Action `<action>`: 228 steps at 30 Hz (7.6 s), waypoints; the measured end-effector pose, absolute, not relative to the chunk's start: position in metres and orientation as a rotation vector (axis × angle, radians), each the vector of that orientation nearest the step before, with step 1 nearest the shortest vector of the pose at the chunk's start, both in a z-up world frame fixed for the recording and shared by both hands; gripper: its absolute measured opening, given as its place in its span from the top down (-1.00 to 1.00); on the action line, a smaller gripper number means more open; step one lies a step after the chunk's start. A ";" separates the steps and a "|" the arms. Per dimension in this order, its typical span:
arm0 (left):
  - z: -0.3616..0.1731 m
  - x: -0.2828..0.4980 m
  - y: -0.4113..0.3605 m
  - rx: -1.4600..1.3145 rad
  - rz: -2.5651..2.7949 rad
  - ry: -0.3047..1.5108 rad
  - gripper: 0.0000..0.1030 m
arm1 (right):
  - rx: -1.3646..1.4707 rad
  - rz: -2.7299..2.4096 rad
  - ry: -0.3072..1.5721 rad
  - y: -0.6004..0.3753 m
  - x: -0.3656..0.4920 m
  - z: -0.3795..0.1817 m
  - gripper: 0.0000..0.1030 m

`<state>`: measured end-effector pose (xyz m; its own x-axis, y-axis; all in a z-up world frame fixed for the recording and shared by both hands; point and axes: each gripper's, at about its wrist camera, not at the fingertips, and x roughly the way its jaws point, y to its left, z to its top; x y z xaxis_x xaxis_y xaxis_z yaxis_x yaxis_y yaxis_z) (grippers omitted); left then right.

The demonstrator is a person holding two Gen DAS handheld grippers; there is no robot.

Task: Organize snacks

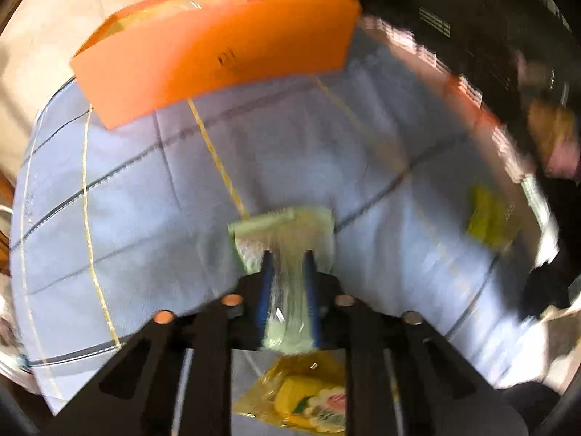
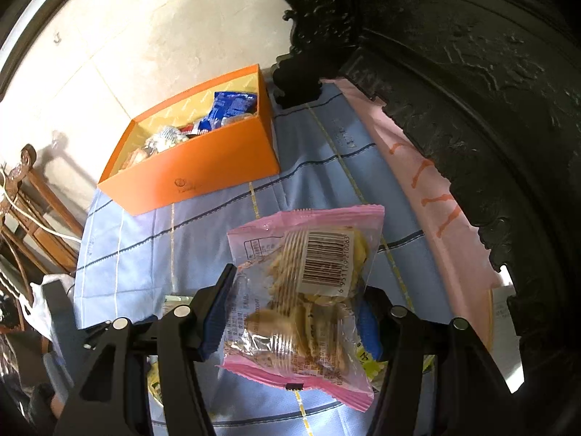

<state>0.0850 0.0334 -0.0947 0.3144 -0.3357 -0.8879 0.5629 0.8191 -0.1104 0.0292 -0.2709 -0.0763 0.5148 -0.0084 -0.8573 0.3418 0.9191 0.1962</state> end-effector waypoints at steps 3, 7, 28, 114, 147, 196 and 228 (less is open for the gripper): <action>-0.087 0.095 0.037 0.249 -0.569 1.088 0.88 | 0.369 -0.213 1.009 -0.272 0.027 -0.075 -0.17; -0.092 0.083 0.030 0.322 -0.539 1.102 -0.92 | 0.374 -0.201 1.009 -0.271 0.024 -0.075 -0.17; -0.122 0.082 0.021 0.342 -0.473 1.169 0.03 | 0.412 -0.212 1.040 -0.273 0.025 -0.085 -0.19; 0.046 0.318 0.038 0.171 -0.094 0.792 -0.92 | 0.009 0.008 0.779 -0.219 0.288 -0.004 -0.93; -0.155 -0.010 0.037 0.206 -0.267 1.203 -0.85 | 0.062 -0.245 1.337 -0.282 -0.005 -0.205 -0.56; -0.045 0.082 0.049 0.261 -0.295 1.091 0.21 | 0.285 -0.105 0.934 -0.249 0.032 -0.061 -0.23; 0.043 0.314 0.037 0.062 -0.180 0.828 -0.92 | 0.083 -0.099 0.807 -0.235 0.281 -0.008 -0.93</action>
<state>0.3135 0.0373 0.0432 0.6623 -0.1347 -0.7370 0.1831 0.9830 -0.0151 0.2812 -0.2346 -0.0081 0.6872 -0.0567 -0.7242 0.1199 0.9921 0.0361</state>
